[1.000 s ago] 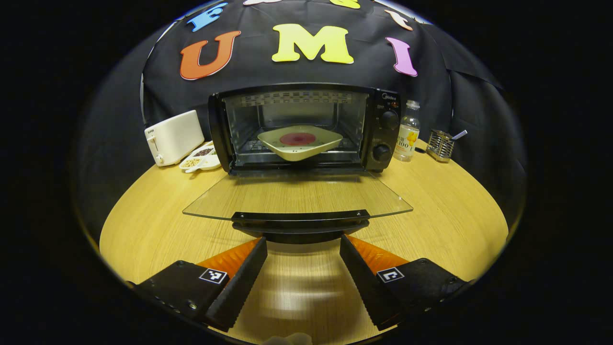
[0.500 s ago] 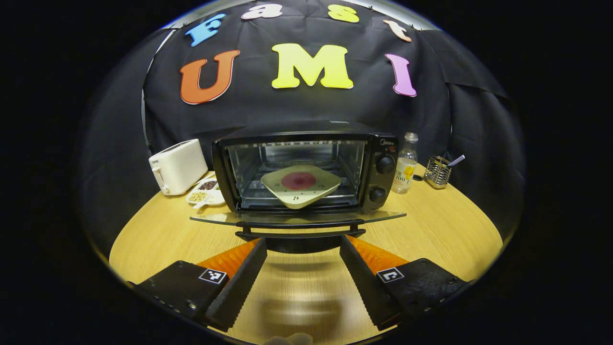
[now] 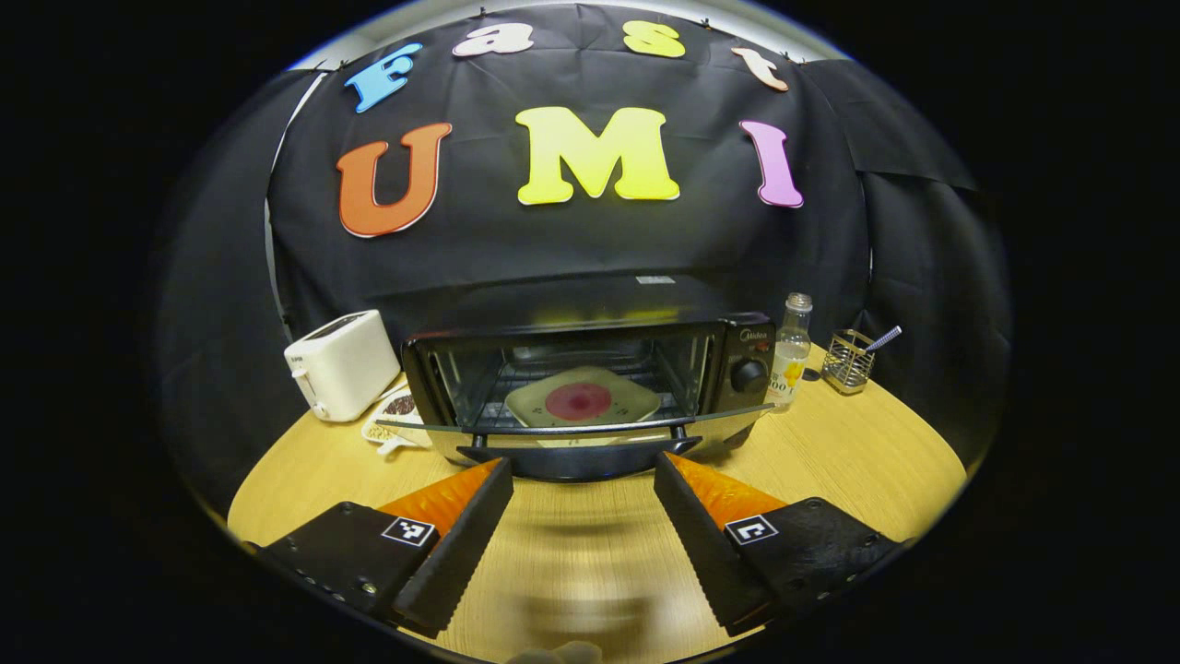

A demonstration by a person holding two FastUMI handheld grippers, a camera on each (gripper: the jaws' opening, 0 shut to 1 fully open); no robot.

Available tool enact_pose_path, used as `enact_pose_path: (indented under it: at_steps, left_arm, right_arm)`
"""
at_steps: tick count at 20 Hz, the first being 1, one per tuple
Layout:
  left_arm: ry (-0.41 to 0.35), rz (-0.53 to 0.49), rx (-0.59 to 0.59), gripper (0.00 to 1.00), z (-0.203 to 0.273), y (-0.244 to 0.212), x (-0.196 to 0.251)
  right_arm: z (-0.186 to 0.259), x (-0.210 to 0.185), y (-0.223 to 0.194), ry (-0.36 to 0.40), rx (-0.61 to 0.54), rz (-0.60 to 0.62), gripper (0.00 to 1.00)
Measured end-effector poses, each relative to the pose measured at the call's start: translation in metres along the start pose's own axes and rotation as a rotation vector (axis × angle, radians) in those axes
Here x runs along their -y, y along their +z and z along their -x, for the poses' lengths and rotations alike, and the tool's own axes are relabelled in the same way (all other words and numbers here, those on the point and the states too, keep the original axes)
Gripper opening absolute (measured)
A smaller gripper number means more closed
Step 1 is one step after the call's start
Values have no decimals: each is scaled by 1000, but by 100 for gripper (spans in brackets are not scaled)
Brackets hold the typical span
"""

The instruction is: Open the electric oven with the left hand, put the food in, and close the electric oven.

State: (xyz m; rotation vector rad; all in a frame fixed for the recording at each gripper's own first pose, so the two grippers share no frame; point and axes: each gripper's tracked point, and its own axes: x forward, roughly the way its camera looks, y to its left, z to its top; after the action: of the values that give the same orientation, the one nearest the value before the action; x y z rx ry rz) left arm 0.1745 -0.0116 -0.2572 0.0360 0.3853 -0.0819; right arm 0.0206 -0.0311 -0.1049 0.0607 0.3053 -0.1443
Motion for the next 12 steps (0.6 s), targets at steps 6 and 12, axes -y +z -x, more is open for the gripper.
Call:
enact_pose_path:
  at_steps: [6, 12]
  left_arm:
    - [6, 13, 23, 98, -19, 33, -1]
    - [-5, 20, 35, 98, -14, 38, 2]
  right_arm:
    - [1, 2, 8, -4, 17, -11, 100]
    - [7, 0, 12, 4, 30, -15, 100]
